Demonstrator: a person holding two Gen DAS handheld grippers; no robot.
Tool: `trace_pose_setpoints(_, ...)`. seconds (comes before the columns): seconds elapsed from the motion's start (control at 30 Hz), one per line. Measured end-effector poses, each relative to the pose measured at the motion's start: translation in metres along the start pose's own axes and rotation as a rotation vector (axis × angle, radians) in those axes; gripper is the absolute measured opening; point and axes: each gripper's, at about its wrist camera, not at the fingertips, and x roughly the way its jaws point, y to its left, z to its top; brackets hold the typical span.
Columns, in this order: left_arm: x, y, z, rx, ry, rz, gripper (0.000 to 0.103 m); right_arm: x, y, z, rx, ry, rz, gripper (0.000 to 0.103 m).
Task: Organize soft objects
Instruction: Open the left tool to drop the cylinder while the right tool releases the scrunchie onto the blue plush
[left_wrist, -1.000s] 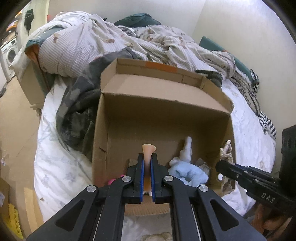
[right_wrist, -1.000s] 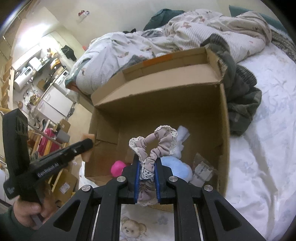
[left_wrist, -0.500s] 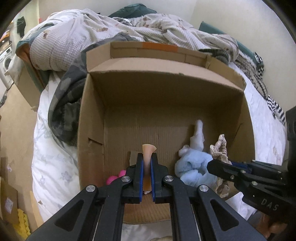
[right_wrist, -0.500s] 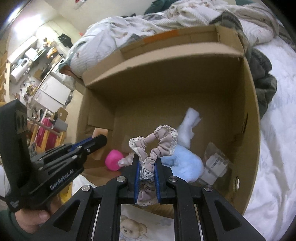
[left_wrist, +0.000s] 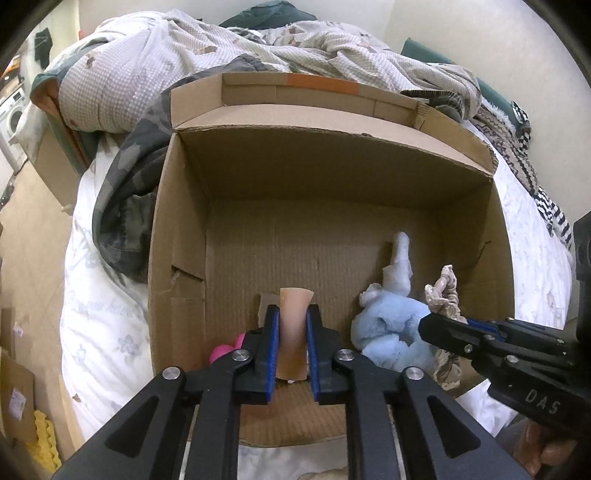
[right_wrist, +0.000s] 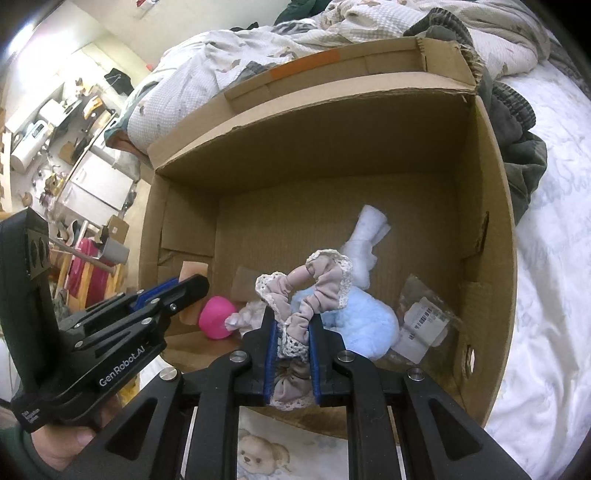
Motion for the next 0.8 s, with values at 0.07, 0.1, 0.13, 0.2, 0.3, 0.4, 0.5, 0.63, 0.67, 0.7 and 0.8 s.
trace_pose_setpoints(0.07,-0.001,0.0,0.0,0.0,-0.003,0.002,0.02,-0.001,-0.001,0.001,0.009,-0.003,0.002,0.016)
trace_pose_setpoints(0.1,-0.001,0.0,-0.001,0.001,-0.003,0.002,0.022,-0.001,-0.002,0.001,0.014,-0.004,0.005,0.016)
trace_pose_setpoints(0.13,-0.002,-0.001,-0.001,0.005,-0.003,0.001,0.023,-0.002,-0.003,0.001,0.017,-0.005,0.007,0.017)
trace_pose_setpoints(0.2,-0.003,-0.001,-0.002,0.01,-0.003,0.002,0.036,-0.003,-0.003,0.001,0.024,-0.008,0.012,0.019)
trace_pose_setpoints(0.3,-0.01,0.0,-0.003,0.009,-0.028,0.006,0.055,-0.006,-0.006,0.002,0.039,-0.016,0.025,0.022)
trace_pose_setpoints(0.4,-0.016,-0.001,-0.003,0.02,-0.049,0.019,0.058,-0.011,-0.008,0.002,0.057,-0.032,0.027,0.031)
trace_pose_setpoints(0.5,-0.024,-0.001,-0.004,0.028,-0.068,0.045,0.059,-0.019,-0.007,0.003,0.06,-0.063,0.027,0.059)
trace_pose_setpoints(0.63,-0.043,0.0,-0.006,0.037,-0.133,0.09,0.059,-0.036,-0.001,0.002,0.042,-0.137,0.025,0.072)
trace_pose_setpoints(0.67,-0.048,0.001,-0.007,0.033,-0.15,0.101,0.059,-0.04,0.001,0.002,0.03,-0.152,0.032,0.074)
trace_pose_setpoints(0.7,-0.052,0.002,-0.007,0.029,-0.165,0.109,0.059,-0.043,0.003,0.001,0.021,-0.164,0.031,0.075)
trace_pose_setpoints(0.8,-0.071,0.005,-0.01,0.02,-0.226,0.147,0.059,-0.057,0.009,-0.001,-0.008,-0.216,-0.003,0.079)
